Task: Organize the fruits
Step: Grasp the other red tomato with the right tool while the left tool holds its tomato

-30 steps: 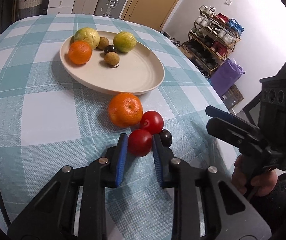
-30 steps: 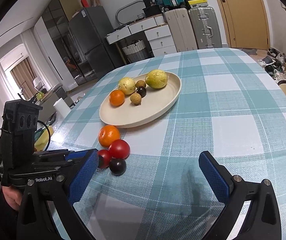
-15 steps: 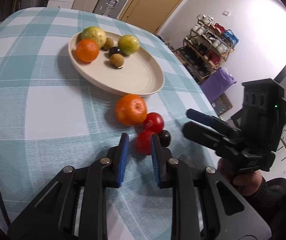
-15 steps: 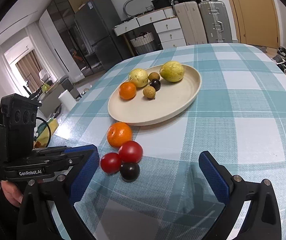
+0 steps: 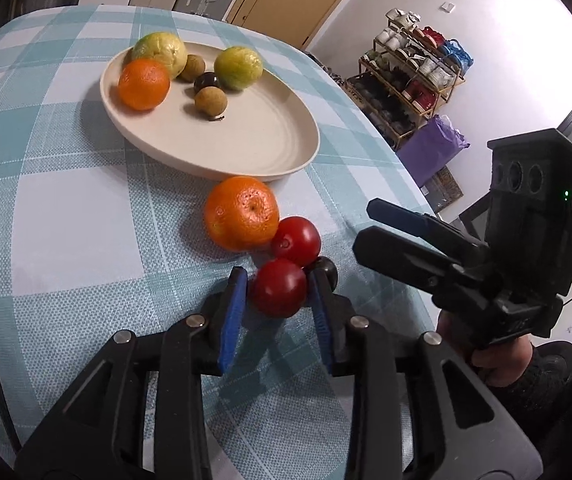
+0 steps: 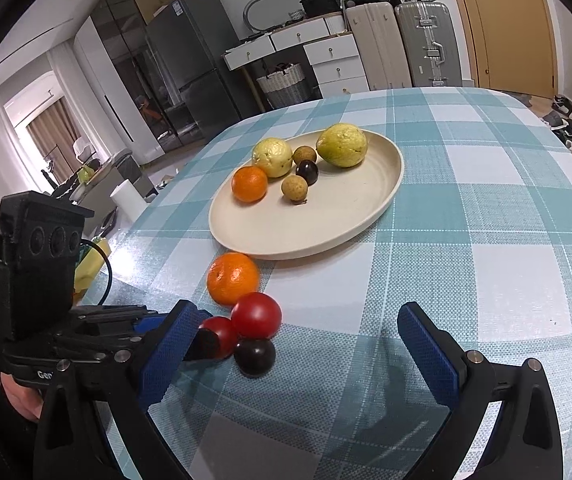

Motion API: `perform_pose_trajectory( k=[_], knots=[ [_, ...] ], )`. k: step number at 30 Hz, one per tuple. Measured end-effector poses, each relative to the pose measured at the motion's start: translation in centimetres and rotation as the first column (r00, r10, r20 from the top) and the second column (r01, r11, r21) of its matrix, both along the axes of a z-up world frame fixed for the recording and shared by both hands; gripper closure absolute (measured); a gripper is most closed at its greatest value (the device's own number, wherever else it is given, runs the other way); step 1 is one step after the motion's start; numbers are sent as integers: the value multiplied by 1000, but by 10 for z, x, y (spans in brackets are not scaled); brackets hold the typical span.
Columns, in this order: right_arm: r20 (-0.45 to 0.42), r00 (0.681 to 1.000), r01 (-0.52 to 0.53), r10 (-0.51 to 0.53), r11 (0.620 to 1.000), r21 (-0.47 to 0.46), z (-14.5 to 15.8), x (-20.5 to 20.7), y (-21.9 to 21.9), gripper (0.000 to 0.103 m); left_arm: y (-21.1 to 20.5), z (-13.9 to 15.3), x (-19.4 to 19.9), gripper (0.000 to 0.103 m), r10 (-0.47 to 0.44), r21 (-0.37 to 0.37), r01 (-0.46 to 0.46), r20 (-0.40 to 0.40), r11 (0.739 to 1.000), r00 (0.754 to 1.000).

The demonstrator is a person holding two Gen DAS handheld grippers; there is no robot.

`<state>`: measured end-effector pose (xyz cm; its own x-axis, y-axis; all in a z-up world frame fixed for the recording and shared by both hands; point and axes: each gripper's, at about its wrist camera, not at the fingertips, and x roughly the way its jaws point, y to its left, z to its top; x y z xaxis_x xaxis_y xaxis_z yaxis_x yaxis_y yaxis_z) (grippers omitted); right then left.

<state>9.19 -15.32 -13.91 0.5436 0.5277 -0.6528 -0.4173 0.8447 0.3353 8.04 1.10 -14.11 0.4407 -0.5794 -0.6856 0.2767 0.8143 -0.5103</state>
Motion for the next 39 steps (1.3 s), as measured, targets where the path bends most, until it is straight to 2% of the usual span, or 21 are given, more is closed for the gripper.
perform_pose_trajectory(
  k=[3, 7, 14, 19, 25, 27, 28, 31, 35, 37, 39],
  knots=[
    [-5, 1000, -2, 2, 1000, 0, -1, 1, 0, 1, 0, -1, 1, 76, -15, -21, 15, 1, 1000, 1000],
    [-9, 1000, -9, 9, 1000, -3, -3, 4, 4, 1, -2, 0, -1, 79, -40, -7, 40, 15, 999, 999],
    [-15, 999, -39, 39, 999, -3, -3, 7, 12, 2, 21, 12, -6, 79, -2, -11, 2, 49, 1000, 999],
    [-34, 997, -73, 73, 997, -8, -7, 9, 21, 11, 51, 22, -8, 79, 52, -29, -50, 64, 998, 997],
    [-57, 994, -97, 96, 995, -6, -11, 11, 30, 31, 83, 30, -9, 79, 115, -57, -111, 76, 992, 990],
    [-53, 993, -108, 107, 994, -22, -11, 9, 35, 32, 91, 32, -8, 79, 135, -59, -130, 79, 990, 988],
    [-49, 993, -106, 104, 994, -35, -11, 9, 36, 34, 93, 32, -8, 79, 140, -61, -135, 79, 989, 987],
    [-58, 993, -104, 101, 993, -47, -14, 9, 38, 50, 98, 32, -7, 79, 152, -64, -147, 77, 987, 985],
    [-63, 993, -107, 104, 993, -48, -15, 9, 38, 56, 98, 33, -8, 79, 157, -58, -153, 78, 987, 984],
    [-67, 991, -119, 115, 991, -54, -16, 8, 40, 68, 98, 34, -9, 79, 160, -59, -155, 81, 986, 984],
    [-74, 990, -128, 124, 990, -51, -16, 8, 41, 69, 95, 36, -8, 79, 161, -64, -156, 83, 986, 984]
  ],
)
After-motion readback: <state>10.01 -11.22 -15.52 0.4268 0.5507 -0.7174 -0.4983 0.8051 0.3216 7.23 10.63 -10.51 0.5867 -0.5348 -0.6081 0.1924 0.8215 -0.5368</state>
